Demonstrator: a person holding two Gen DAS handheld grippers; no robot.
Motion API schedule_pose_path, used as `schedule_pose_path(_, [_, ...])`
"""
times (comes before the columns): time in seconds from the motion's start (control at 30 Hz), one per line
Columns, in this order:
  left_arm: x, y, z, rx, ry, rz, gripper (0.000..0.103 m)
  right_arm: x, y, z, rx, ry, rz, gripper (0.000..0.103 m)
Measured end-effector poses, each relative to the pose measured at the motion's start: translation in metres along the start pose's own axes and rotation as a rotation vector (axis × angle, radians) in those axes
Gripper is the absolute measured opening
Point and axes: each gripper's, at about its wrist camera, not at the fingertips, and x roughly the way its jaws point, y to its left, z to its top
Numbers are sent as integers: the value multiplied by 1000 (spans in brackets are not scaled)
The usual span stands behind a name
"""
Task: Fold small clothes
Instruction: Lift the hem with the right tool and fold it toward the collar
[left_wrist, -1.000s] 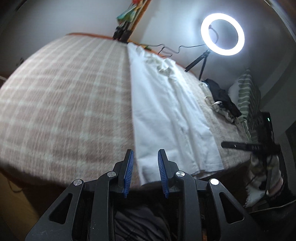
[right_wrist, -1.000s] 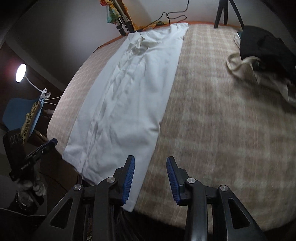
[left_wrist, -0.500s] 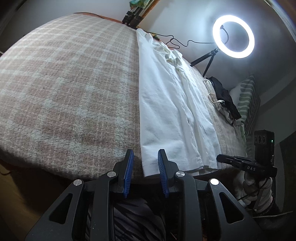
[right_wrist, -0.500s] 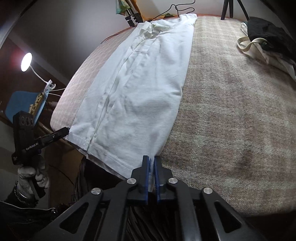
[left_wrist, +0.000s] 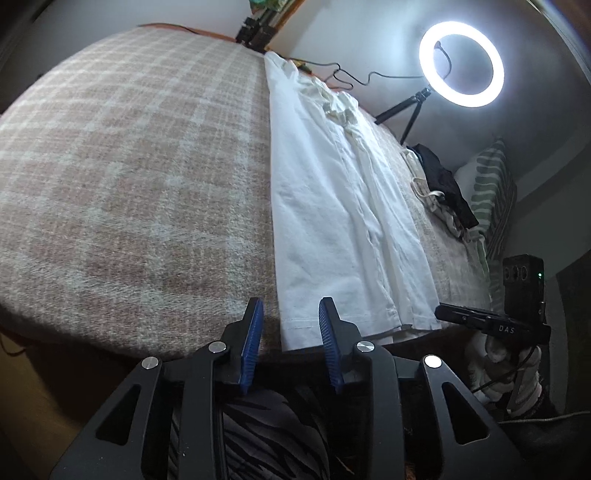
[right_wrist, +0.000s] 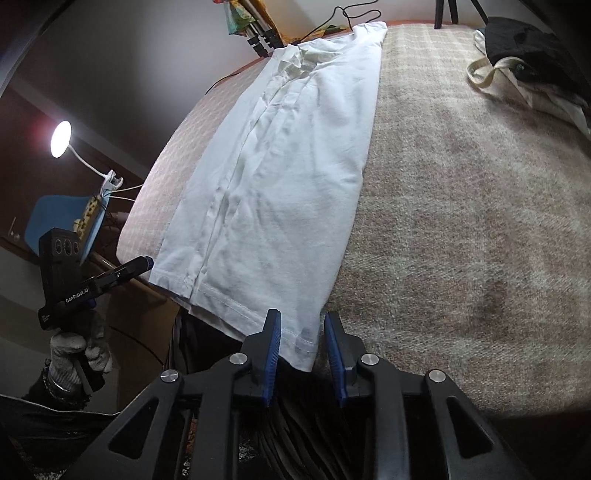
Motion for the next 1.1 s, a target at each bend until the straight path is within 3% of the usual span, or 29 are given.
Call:
schedule_pose_path(0.2, [11, 1, 3, -21, 23, -57, 25, 3, 0, -1, 7, -10, 34, 25])
schedule_pose_path(0.27, [15, 2, 3, -23, 31, -63, 11, 4, 0, -1, 7, -13, 41, 22])
schedule_pose_path(0.37, [15, 2, 1, -18, 32, -66, 5, 4, -1, -2, -3, -17, 41, 14])
schedule_pose_path(0.47, [15, 1, 1, -17, 29, -74, 4, 3, -7, -3, 27, -20, 63, 2])
schedule_pose_path(0.77, [5, 2, 8, -63, 23, -147, 4, -2, -23, 0, 159, -41, 196, 1])
schedule_pose_path(1.1, [-5, -11, 37, -25, -35, -182, 3, -25, -25, 21, 189, -111, 260, 1])
